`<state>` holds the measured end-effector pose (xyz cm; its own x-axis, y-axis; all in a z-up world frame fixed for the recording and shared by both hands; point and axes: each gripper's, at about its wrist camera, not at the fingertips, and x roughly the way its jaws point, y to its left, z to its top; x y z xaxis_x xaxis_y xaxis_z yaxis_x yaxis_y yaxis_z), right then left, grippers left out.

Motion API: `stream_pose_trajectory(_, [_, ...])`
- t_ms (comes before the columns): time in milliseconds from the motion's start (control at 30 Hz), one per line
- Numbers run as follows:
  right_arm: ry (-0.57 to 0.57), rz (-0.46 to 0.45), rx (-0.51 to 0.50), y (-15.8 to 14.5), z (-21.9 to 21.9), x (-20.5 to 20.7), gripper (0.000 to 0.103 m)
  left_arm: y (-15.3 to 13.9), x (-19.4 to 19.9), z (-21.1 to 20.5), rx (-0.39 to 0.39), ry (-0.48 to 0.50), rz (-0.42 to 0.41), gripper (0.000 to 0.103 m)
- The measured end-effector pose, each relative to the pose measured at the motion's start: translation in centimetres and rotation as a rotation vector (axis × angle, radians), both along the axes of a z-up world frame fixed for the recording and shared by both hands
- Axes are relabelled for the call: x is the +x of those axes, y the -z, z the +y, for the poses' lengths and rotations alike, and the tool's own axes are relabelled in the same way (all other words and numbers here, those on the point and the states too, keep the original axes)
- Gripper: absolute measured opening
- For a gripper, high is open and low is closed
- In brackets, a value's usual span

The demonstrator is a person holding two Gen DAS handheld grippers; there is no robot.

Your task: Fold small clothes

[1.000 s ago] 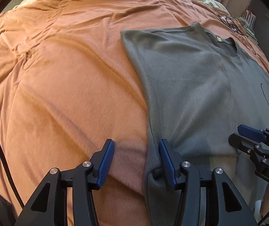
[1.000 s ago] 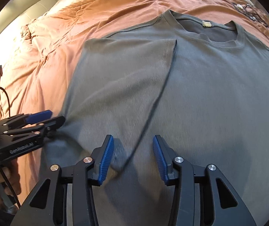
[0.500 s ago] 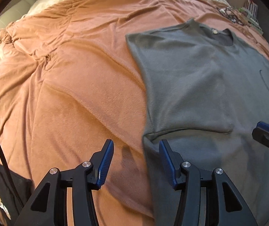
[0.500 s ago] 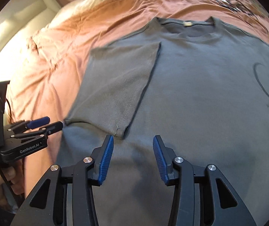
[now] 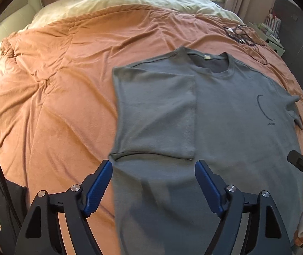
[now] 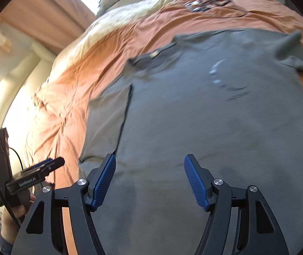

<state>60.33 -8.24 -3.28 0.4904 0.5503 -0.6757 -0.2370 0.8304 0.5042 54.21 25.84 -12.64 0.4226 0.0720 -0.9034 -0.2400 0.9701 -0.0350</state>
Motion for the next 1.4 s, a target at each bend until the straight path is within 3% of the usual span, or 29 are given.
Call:
stream_pose_trajectory(433, [0.219, -0.024, 0.02, -0.6, -11.6, -1.5, 0.065, -1.5, 3.5, -9.8, -0.059, 0.092, -0.066, 0.081])
stream_pose_trajectory(700, [0.341, -0.005, 0.143, 0.5, -18.0, -1.5, 0.065, -1.6, 7.5, -16.5, -0.076, 0.189, -0.114, 0.08])
stream_pose_trajectory(900, [0.408, 0.012, 0.248, 2.2, -22.3, -0.9, 0.045, -0.4, 10.9, -21.1, -0.11, 0.259, -0.129, 0.072])
stream_pose_trajectory(1067, [0.478, 0.027, 0.306, 3.6, -25.7, -0.1, 0.043, 1.0, 13.6, -24.6, -0.132, 0.306, -0.133, 0.063])
stream_pose_trajectory(1200, [0.518, 0.047, 0.364, 5.1, -26.9, 0.9, 0.035, 2.2, 15.7, -27.0, -0.147, 0.342, -0.132, 0.056])
stream_pose_trajectory(1400, [0.566, 0.097, 0.422, 7.3, -28.0, 2.2, 0.031, 3.5, 18.4, -30.0, -0.18, 0.386, -0.138, 0.055])
